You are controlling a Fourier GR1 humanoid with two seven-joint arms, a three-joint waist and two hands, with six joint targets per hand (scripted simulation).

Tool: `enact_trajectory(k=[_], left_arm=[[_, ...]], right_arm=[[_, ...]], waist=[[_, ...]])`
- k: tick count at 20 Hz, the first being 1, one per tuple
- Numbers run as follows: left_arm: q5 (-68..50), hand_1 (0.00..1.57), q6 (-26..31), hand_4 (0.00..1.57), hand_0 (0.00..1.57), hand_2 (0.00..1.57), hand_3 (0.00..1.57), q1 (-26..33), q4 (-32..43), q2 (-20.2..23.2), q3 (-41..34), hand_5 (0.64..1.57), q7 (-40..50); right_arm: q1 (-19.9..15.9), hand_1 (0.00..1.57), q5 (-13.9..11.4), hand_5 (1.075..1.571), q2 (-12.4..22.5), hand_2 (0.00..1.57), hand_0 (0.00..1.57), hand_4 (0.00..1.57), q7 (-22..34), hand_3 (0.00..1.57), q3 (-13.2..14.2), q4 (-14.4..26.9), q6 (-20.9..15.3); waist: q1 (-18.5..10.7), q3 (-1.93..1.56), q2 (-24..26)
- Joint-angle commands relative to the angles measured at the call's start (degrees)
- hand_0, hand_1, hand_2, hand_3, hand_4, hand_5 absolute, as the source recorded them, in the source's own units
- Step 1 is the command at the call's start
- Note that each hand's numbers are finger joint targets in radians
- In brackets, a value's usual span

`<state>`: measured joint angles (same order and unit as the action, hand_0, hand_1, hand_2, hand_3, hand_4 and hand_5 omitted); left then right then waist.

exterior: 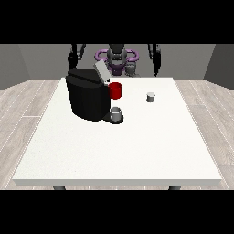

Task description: Insert the coffee pod into the coffee machine and close the lid

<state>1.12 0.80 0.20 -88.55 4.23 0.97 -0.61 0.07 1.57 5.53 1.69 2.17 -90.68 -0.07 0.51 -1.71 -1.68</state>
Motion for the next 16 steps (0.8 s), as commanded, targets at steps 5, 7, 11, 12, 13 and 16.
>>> enact_trajectory(k=[5,7,11,12,13,16], left_arm=[[-2.8,0.00,4.7,0.27,0.00,0.00,0.00,2.5,-0.2,0.1,-0.1,1.571,-9.0],[-3.4,0.00,5.6,0.27,0.00,0.00,0.00,5.8,-1.9,0.7,-0.5,1.571,-11.7],[-1.4,0.00,7.4,0.32,0.00,0.00,0.00,2.2,-2.8,6.8,-3.2,1.571,-7.6],[1.2,0.00,7.1,0.21,0.00,0.00,0.00,3.0,-1.9,6.7,-1.8,1.571,-9.1],[2.6,0.00,6.0,0.00,0.00,0.00,0.00,0.5,-0.1,8.3,-3.6,1.571,-11.0],[1.8,0.00,7.1,0.00,0.00,0.00,0.00,-4.8,3.5,10.9,-6.5,1.571,-6.4]], right_arm=[[2.1,0.00,-2.1,1.571,-1.3,0.00,0.00,0.13,-1.0,0.00,-2.1,1.2,-0.2],[4.4,0.00,-1.2,1.571,-3.9,0.00,0.00,0.13,-6.5,0.00,2.4,1.3,-5.5],[4.2,0.00,-0.2,1.571,-4.5,0.00,0.00,0.18,-9.5,0.00,2.8,2.7,-5.1],[3.1,0.00,0.2,1.571,-4.2,0.00,0.00,0.14,-8.6,0.00,3.0,1.8,-5.0],[-0.7,0.00,2.4,1.571,-2.3,0.00,0.00,0.22,-7.4,0.00,5.5,2.0,-3.9],[-0.4,0.00,-2.6,1.571,-5.4,0.00,0.00,0.17,-5.3,0.00,-0.9,-1.3,-8.5]], waist=[[-1.2,1.73,3.2],[-0.9,1.73,5.9],[-0.5,1.70,4.1],[-0.4,1.70,4.1],[-0.1,1.70,1.7],[2.4,1.72,1.6]])
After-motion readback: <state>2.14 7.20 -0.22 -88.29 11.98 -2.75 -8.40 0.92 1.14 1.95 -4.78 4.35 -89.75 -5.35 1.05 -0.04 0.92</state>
